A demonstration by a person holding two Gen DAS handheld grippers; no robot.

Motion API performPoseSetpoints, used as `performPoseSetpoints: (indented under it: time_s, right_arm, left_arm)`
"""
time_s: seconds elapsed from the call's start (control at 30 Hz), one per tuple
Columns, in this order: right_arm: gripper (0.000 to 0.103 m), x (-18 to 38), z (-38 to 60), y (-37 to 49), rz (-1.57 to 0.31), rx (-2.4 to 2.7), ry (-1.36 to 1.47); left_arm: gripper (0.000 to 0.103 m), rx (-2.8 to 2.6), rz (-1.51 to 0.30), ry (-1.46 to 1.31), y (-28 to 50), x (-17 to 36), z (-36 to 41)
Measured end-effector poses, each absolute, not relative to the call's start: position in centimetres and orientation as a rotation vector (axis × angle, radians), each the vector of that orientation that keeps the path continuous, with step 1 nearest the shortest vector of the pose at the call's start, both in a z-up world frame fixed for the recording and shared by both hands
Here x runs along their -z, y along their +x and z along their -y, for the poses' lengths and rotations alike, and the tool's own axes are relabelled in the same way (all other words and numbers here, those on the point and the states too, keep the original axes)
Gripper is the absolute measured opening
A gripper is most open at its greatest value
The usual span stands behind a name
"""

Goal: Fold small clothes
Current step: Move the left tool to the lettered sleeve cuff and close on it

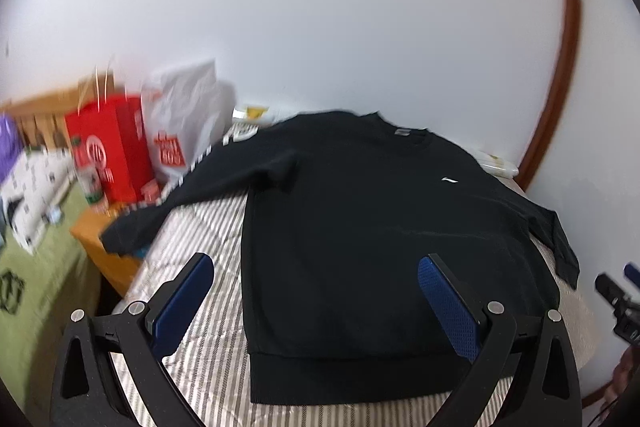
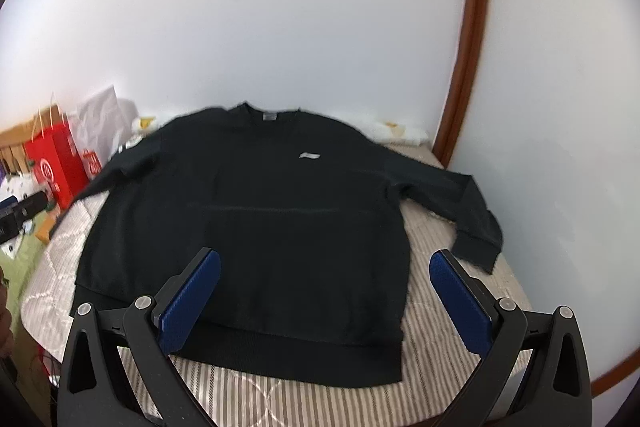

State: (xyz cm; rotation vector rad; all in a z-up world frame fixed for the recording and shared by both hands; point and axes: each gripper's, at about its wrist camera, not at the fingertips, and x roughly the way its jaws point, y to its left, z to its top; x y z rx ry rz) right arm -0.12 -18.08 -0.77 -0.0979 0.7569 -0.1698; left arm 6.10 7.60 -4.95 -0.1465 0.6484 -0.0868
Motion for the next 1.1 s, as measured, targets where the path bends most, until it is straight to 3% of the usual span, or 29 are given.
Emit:
performPoseSetpoints:
  time_s: [0.37,0.73,0.93,1.1]
  right_arm:
    - [0.103,8.7,19.2,7.0,-0.907,0.158,-0.067]
    - [0.102,13.7,21.0,11.5,-0.967,0.165,0.000]
    - [0.102,15.1,21.3,12.7,-0.997,0.188,-0.013]
    - [0.102,15.7,22.0,13.2,-1.006,0.193,0.015]
  left_arm:
    - [0.102,0.016,-0.772,-0.377,11.6,11.8,-16.2]
    - [0.092,-0.023,-0.813,-0.646,19.4,16.7,-22.9]
    - [0.083,-0.056,-0.825,-0.716,24.6,18.1,-23.9]
    - [0.071,-0.149,-0.817,-0.607,27.4,18.0,-23.0]
